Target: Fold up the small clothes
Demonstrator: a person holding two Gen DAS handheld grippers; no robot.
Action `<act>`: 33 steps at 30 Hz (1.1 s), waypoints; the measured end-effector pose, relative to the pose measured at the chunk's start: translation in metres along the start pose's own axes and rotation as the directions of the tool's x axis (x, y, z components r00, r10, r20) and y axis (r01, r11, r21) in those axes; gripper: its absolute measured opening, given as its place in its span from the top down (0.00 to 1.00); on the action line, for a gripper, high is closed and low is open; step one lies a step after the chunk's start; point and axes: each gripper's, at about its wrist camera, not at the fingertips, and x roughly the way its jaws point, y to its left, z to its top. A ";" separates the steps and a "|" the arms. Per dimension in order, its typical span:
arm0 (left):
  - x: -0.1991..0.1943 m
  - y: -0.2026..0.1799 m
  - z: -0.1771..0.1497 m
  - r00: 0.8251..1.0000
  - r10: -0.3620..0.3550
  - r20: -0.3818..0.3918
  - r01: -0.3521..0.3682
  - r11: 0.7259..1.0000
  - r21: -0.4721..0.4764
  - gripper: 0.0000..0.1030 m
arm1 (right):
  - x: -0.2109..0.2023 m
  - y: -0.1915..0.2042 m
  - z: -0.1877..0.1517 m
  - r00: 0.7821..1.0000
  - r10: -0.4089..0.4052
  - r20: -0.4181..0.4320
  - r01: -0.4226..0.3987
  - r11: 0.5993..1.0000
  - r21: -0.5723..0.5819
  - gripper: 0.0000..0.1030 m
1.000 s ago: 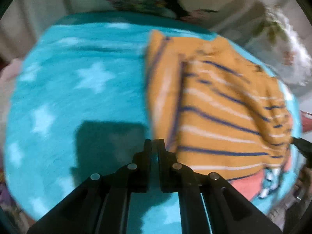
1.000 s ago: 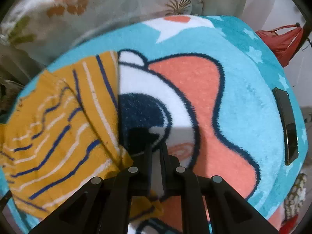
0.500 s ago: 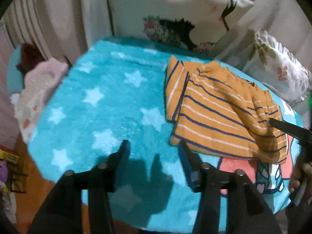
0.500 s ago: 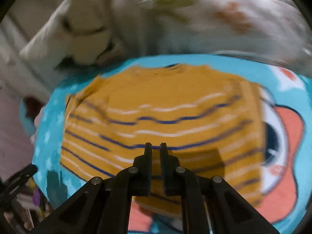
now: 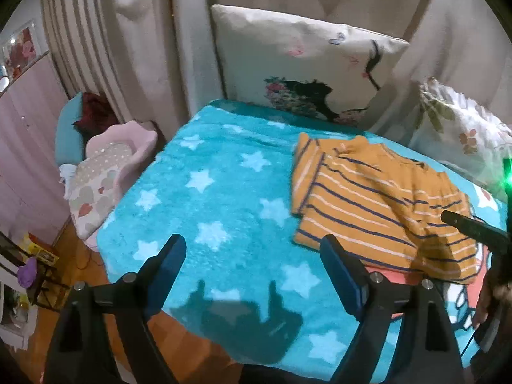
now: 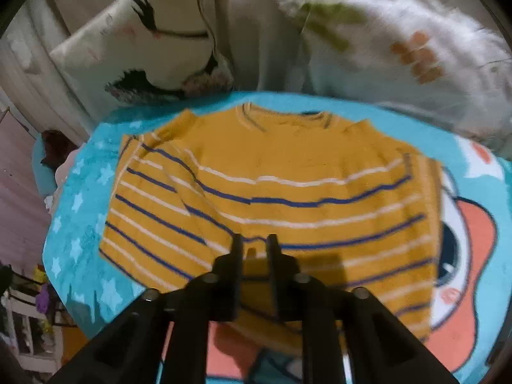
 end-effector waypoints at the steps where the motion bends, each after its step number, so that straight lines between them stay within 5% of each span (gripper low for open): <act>1: -0.001 -0.004 0.000 1.000 -0.009 0.002 0.009 1.000 0.006 0.17 | -0.009 0.000 -0.002 0.999 -0.021 0.029 0.021 1.000 0.001 0.69; 13: -0.006 -0.057 -0.007 0.992 -0.125 -0.015 0.126 0.984 0.123 0.17 | -0.073 -0.039 -0.053 0.980 -0.184 0.080 0.179 0.981 0.068 0.63; 33: -0.019 -0.075 -0.028 0.986 -0.167 -0.029 0.169 0.971 0.172 0.17 | -0.090 -0.031 -0.086 0.974 -0.212 0.077 0.208 0.977 0.054 0.58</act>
